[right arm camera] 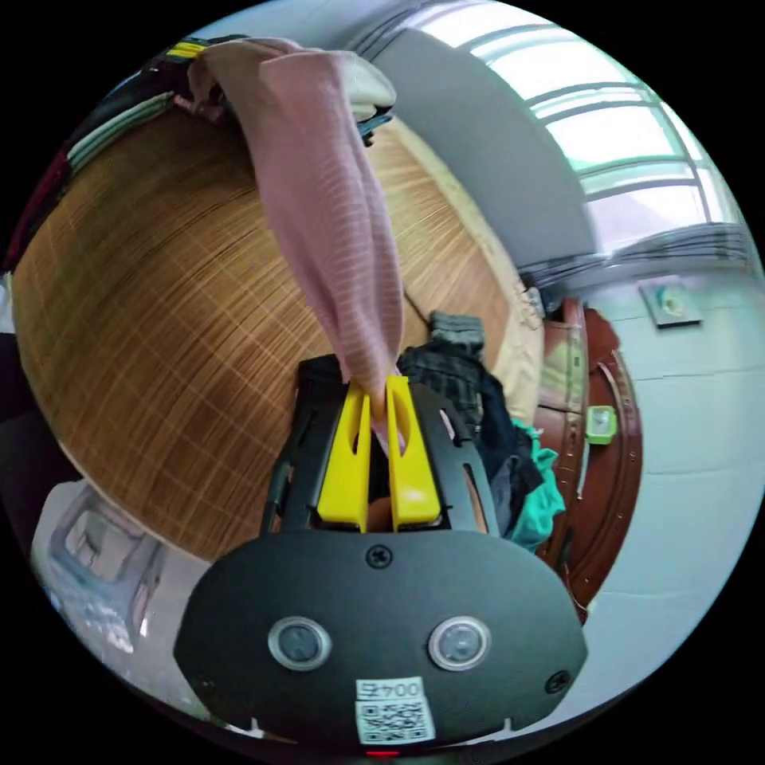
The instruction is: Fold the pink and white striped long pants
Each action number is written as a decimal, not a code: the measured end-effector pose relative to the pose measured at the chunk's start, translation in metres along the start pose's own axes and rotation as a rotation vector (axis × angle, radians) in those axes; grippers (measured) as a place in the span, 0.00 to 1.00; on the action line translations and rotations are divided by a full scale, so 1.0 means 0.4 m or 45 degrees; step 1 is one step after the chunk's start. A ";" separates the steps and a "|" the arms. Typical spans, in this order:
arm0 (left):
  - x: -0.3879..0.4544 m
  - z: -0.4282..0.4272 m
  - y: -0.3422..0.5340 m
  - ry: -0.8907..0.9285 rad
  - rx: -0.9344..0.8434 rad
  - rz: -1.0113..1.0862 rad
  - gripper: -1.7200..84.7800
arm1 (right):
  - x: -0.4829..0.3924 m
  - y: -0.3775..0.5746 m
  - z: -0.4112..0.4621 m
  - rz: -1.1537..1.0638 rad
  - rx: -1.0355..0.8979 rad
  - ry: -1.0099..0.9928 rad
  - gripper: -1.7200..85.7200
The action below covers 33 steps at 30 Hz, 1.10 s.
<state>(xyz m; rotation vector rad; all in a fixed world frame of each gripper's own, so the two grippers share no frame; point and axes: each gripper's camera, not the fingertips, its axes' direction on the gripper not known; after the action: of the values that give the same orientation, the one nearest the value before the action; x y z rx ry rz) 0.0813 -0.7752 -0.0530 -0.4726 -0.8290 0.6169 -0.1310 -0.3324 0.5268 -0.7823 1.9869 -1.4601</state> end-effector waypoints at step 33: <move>0.487 0.294 0.738 0.405 -0.309 -0.554 0.03 | -0.599 0.468 -0.111 0.794 -0.460 -0.400 0.06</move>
<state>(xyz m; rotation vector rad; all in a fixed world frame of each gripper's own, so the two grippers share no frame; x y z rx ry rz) -0.0039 -0.4124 -0.0591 -0.5714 -0.6747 0.0345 -0.0247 -0.0847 0.3797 -0.4283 2.0112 -0.5947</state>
